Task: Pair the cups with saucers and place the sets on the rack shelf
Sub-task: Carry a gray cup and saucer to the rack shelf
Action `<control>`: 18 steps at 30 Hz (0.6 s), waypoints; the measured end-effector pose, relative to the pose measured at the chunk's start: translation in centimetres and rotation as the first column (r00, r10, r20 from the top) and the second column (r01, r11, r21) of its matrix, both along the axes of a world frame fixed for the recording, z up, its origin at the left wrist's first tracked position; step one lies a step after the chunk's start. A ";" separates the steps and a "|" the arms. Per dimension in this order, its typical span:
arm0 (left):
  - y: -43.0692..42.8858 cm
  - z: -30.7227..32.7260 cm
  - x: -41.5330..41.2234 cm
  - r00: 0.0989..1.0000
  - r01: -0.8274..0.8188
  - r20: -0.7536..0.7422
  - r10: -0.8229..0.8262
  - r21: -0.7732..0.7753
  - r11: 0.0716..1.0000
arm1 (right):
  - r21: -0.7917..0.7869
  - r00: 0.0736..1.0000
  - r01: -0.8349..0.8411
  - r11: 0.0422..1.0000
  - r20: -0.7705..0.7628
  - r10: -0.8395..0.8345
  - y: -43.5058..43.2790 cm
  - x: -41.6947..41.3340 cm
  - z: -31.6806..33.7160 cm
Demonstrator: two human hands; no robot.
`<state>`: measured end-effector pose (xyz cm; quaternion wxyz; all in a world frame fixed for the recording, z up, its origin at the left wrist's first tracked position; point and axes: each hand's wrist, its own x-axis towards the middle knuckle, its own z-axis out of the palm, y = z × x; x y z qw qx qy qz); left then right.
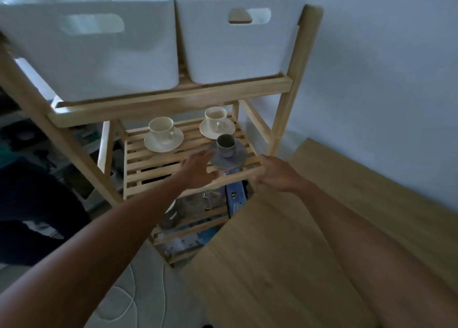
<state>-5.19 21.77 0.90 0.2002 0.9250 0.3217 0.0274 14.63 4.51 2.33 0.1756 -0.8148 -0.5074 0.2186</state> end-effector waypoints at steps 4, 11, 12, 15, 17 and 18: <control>-6.5 1.9 -0.7 0.988 0.086 0.130 -0.082 -0.025 0.996 | 0.010 0.999 0.007 1.000 0.046 -0.007 -6.8 -0.8 2.6; -18.5 4.5 0.8 0.967 0.212 0.145 -0.210 0.002 0.977 | 0.015 0.977 0.203 0.979 0.068 -0.203 -20.6 -1.2 6.5; -20.4 4.7 1.1 0.964 0.232 0.136 -0.230 -0.003 0.973 | 0.023 0.972 0.225 0.974 0.065 -0.226 -22.9 -1.3 7.0; -25.4 5.0 2.3 0.950 0.293 0.125 -0.285 -0.052 0.955 | 0.034 0.949 0.312 0.950 0.048 -0.313 -29.3 -1.4 8.1; -28.5 5.2 3.2 0.935 0.334 0.147 -0.322 -0.064 0.941 | 0.035 0.931 0.358 0.933 0.059 -0.359 -33.1 -1.7 8.5; -29.9 5.2 3.6 0.926 0.356 0.159 -0.343 -0.064 0.932 | 0.034 0.920 0.385 0.922 0.060 -0.387 -35.1 -1.9 8.7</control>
